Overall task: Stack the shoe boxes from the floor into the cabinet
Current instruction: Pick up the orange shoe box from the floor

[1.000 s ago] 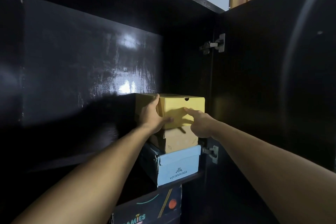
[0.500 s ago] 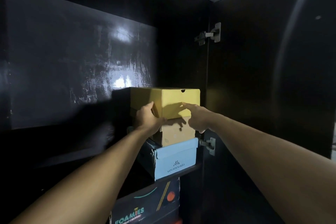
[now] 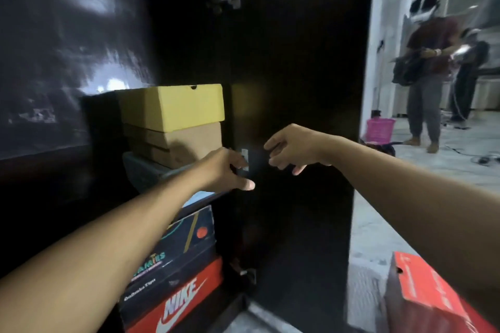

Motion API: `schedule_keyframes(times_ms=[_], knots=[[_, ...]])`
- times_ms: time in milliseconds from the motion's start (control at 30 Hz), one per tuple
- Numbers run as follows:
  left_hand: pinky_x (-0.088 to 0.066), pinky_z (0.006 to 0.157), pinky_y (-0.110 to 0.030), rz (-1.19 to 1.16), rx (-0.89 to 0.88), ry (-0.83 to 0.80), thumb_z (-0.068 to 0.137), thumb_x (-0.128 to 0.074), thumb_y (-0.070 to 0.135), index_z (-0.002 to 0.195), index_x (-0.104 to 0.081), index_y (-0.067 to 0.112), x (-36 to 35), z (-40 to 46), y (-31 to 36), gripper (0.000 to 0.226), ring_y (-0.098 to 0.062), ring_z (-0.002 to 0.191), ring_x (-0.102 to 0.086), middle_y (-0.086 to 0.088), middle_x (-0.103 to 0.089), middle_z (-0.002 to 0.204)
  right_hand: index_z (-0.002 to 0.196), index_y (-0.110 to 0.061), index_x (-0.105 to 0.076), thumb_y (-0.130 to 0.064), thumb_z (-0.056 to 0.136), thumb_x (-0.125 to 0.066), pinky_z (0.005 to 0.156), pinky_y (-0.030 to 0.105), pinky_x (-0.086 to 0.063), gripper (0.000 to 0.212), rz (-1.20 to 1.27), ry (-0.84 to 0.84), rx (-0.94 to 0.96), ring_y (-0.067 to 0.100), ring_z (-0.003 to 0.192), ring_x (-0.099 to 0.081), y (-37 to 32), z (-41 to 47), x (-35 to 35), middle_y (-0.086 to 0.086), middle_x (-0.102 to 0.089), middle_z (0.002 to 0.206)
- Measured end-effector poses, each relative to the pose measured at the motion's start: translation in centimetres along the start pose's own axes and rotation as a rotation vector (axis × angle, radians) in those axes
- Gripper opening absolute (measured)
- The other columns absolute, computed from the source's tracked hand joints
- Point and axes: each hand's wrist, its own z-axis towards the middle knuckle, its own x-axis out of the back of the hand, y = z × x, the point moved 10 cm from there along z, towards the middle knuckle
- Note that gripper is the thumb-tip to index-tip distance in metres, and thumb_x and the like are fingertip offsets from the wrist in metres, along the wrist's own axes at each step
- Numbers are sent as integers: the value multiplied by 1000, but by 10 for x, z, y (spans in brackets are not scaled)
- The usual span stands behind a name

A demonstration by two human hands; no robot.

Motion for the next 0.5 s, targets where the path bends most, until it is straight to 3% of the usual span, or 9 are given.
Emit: schedule_keyframes(times_ms=[100,200,267,367,500], knots=[[-46,76,-21,-22,-50,-255,66,-79,54,126,-62,23,-59,-10,43,70,-4,95,-62,14,-64,113,131,-13,-58,-14,87,-68,75,44,-61,45,-13,6,-70,26,94,-70,45,-50,5,15,-71,108],[-55,68,-23,-117,-78,-429,63,-83,50,122,-63,24,-125,-25,91,68,-8,98,-65,11,-66,113,125,-12,-62,-14,85,-67,71,42,-62,39,-41,37,-145,24,89,-71,103,-108,12,7,-72,95],[-59,73,-28,-109,-99,-513,62,-84,48,121,-63,24,-168,-36,125,67,-9,99,-65,9,-66,113,120,-12,-65,-12,85,-66,70,41,-62,35,-51,53,-214,22,89,-71,147,-148,17,0,-72,90],[-56,77,-27,-51,-169,-600,51,-80,59,112,-67,23,-226,-55,179,72,-10,95,-66,6,-69,110,125,-10,-62,-11,85,-67,73,46,-61,40,-11,59,-347,25,92,-71,216,-210,19,11,-74,101],[-50,96,-34,-25,-235,-699,64,-79,56,119,-64,24,-305,-84,241,64,-10,102,-63,9,-67,114,122,-16,-64,-17,84,-71,77,43,-61,39,-3,95,-497,27,93,-71,303,-295,19,12,-74,103]])
